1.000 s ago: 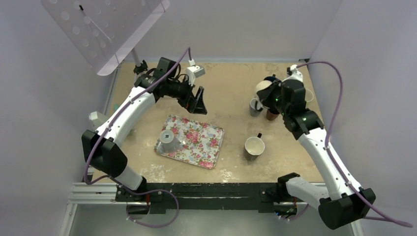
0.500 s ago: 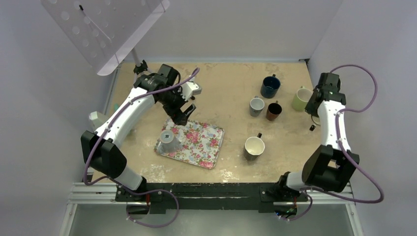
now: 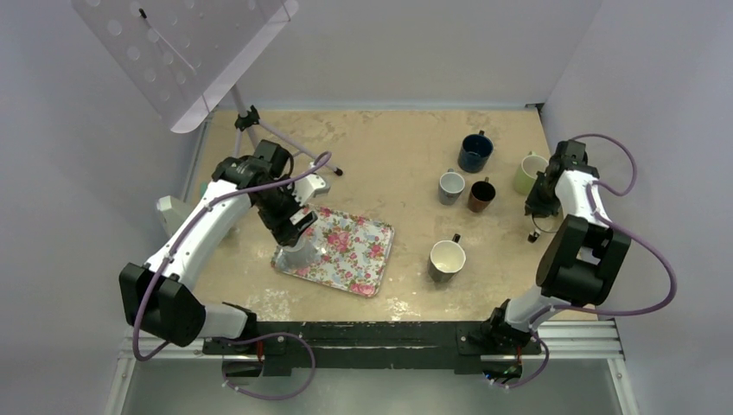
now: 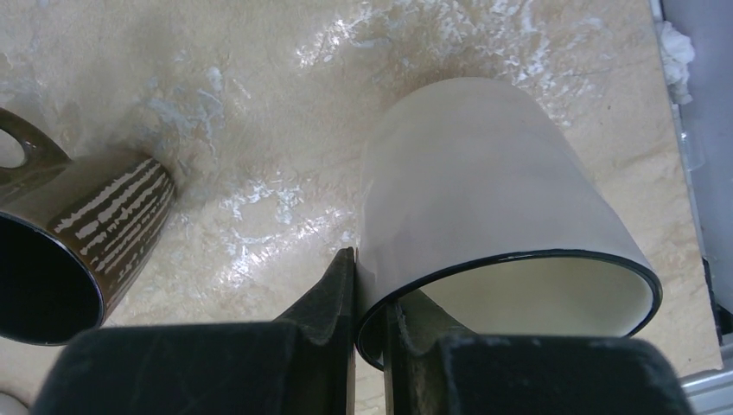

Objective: Turn the mug right side up

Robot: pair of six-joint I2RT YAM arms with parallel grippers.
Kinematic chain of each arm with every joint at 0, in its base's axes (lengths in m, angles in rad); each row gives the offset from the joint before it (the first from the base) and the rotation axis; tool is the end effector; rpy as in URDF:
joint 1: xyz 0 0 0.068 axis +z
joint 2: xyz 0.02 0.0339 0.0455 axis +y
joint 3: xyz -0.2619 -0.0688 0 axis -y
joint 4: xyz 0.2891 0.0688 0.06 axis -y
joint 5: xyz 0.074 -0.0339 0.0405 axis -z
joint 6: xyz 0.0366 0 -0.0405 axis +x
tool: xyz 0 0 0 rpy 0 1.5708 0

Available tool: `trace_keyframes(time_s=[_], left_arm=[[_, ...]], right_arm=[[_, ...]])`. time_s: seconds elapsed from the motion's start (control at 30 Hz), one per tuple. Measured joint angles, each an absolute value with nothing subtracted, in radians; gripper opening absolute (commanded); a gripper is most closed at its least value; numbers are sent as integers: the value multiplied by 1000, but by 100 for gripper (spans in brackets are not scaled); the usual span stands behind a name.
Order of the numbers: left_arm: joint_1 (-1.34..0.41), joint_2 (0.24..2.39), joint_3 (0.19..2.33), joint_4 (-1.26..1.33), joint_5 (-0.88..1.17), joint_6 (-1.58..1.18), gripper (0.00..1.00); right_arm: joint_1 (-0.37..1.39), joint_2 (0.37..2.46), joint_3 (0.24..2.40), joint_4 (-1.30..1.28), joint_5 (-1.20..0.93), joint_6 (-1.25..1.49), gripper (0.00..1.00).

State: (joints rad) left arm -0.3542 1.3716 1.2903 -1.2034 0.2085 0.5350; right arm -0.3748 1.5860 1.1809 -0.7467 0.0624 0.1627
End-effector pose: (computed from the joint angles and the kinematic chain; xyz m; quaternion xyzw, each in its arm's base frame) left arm 0.2714 -0.1084 0.3012 0.4368 0.8823 -0.0898 0.1505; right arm 0.3326 -0.1333 0.2156 0.2658 0.9408 -0.0523 0.2035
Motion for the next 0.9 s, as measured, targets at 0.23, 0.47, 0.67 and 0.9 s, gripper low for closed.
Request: trace_keyframes(time_s=[0.23, 0.47, 0.67, 0.9], left_arm=[[-231, 1290, 1114, -1191, 247, 538, 77], [-211, 1243, 931, -1107, 237, 543, 82], [-221, 1243, 817, -964, 226, 537, 68], [-237, 1258, 763, -809, 212, 540, 50]], right_arm=[[-381, 1644, 1181, -722, -10, 160, 8], [-381, 1683, 1193, -685, -19, 159, 31], [-381, 1710, 1195, -669, -6, 159, 61], [-382, 1677, 1197, -670, 30, 157, 65]])
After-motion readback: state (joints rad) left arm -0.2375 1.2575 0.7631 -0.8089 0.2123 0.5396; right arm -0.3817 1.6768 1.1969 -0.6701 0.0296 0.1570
